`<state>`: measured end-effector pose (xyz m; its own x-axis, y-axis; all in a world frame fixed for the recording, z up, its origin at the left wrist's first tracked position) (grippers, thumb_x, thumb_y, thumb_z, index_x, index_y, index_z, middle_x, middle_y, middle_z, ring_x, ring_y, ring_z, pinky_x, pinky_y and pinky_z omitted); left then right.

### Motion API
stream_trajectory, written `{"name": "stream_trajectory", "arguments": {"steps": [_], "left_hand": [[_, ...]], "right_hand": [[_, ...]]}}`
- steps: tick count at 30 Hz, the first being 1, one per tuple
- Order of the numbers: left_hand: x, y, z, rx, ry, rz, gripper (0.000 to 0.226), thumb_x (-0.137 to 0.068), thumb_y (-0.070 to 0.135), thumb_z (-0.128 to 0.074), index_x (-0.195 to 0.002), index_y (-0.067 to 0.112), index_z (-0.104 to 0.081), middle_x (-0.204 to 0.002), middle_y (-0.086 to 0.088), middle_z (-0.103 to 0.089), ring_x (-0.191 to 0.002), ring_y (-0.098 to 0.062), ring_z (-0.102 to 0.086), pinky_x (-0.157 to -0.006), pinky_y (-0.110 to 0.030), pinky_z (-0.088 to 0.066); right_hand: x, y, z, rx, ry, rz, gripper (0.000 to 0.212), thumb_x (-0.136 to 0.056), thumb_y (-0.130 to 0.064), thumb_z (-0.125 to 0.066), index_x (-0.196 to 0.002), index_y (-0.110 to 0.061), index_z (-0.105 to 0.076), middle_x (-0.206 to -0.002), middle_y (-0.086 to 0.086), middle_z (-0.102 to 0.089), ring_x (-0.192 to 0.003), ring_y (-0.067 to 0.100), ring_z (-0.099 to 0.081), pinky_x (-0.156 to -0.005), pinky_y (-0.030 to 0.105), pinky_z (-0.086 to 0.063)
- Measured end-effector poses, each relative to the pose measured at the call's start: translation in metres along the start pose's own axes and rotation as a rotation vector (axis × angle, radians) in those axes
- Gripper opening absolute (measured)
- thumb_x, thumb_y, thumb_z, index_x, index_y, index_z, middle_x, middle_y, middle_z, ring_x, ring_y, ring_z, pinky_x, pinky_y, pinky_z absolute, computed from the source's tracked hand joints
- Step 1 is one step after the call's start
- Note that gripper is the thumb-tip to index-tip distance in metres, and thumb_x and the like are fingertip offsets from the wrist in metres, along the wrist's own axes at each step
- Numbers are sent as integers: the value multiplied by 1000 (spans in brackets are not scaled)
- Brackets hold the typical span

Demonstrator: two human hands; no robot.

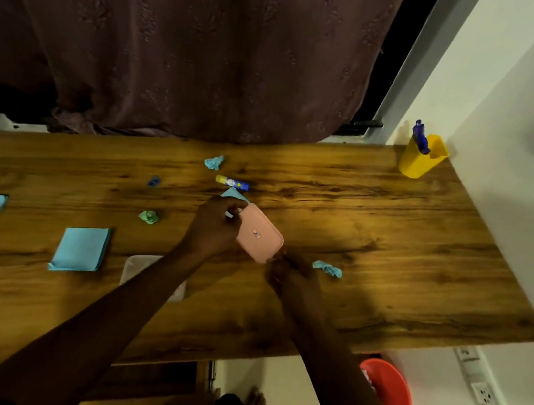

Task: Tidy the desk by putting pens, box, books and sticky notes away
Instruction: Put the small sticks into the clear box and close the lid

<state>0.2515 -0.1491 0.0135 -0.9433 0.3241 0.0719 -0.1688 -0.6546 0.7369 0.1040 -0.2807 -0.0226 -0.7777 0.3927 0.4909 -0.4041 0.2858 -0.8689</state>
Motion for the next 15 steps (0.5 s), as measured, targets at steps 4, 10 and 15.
{"name": "stream_trajectory", "arguments": {"steps": [4,10,15], "left_hand": [[24,-21,52,143,102,59,30,-96,13,-64,-125,19,-68,-119,-5,-69,-108,-20,-66,-84,-44,-62],[67,-67,111,252,219,160,25,-89,20,-75,-114,27,-74,-99,9,-74,-92,-12,-71,-80,-45,-62],[99,-103,135,242,318,228,26,-86,18,-78,-112,20,-76,-96,2,-76,-83,-16,-72,-75,-45,-63]], "right_hand": [[2,-19,-28,57,-10,95,29,-92,-2,-68,-100,-30,-68,-103,3,-74,-93,16,-70,-77,28,-61],[9,-27,-74,150,-92,152,24,-89,-7,-75,-109,-17,-68,-107,1,-73,-97,14,-72,-67,20,-60],[14,-18,-109,242,-175,192,24,-86,-10,-80,-107,-12,-69,-101,3,-75,-92,16,-75,-67,24,-61]]}}
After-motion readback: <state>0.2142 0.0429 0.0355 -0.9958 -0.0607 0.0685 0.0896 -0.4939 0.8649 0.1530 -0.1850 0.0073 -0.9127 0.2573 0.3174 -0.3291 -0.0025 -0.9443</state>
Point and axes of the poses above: each hand's wrist, its own x-axis away from the middle knuckle, its own z-axis out of the back of the hand, y = z × x, the point moved 5 cm from there along -x, towards the middle knuckle
